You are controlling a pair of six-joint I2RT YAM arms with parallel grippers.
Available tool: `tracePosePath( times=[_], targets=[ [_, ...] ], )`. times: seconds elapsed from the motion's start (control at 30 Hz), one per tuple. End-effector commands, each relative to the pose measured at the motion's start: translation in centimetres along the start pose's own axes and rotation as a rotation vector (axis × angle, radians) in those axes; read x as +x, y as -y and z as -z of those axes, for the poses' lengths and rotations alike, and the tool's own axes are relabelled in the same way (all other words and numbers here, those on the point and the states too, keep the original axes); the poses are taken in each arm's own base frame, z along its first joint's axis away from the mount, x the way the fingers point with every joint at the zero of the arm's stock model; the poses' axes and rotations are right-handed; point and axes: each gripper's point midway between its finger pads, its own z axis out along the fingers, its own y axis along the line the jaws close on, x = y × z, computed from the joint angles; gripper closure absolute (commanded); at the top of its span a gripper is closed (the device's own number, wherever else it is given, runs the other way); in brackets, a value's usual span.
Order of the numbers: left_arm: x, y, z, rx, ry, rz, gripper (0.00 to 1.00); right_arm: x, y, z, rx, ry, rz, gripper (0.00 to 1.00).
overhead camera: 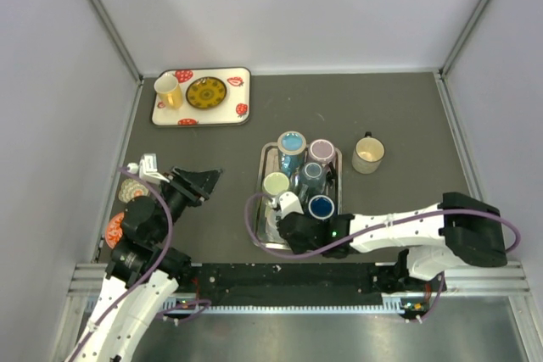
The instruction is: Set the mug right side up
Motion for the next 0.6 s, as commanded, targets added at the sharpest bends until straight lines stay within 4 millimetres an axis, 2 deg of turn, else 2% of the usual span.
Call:
tracePosePath(
  times=[0.0, 0.13, 0.23, 0.27, 0.37, 0.4, 0.43, 0.47, 0.57],
  targets=[
    [-0.3, 0.3, 0.1, 0.021, 0.020, 0.000, 0.41, -1.7, -2.7, 0.6, -0.056, 0.028, -0.023, 0.72],
    [-0.2, 0.2, 0.2, 0.015, 0.016, -0.007, 0.40, -1.5, -1.9, 1.5, -0.027, 0.021, -0.035, 0.59],
    [-0.3, 0.1, 0.2, 0.012, 0.016, -0.018, 0.40, -2.7, -1.9, 3.6, -0.042, 0.058, -0.048, 0.51],
    [-0.2, 0.2, 0.2, 0.015, 0.015, -0.019, 0.39, -2.9, -1.7, 4.6, -0.039, 0.052, -0.040, 0.47],
    [-0.3, 0.0, 0.2, 0.010, 0.015, -0.041, 0.39, -5.7, -1.7, 9.1, -0.060, 0.122, -0.038, 0.44],
    [-0.4, -0.1, 0.1, 0.004, 0.020, -0.060, 0.39, -7.6, -0.9, 11.3, -0.058, 0.193, -0.057, 0.44],
    [-0.5, 0.0, 0.1, 0.008, 0.021, -0.074, 0.39, -8.5, -0.2, 12.6, -0.037, 0.223, -0.057, 0.42],
    [-0.5, 0.0, 0.0, 0.005, 0.017, -0.091, 0.39, -10.0, 0.9, 14.7, -0.008, 0.261, -0.065, 0.40],
    [-0.1, 0.2, -0.8, 0.005, -0.036, -0.180, 0.37, -13.6, 6.7, 18.1, 0.157, 0.367, -0.154, 0.39]
  ],
)
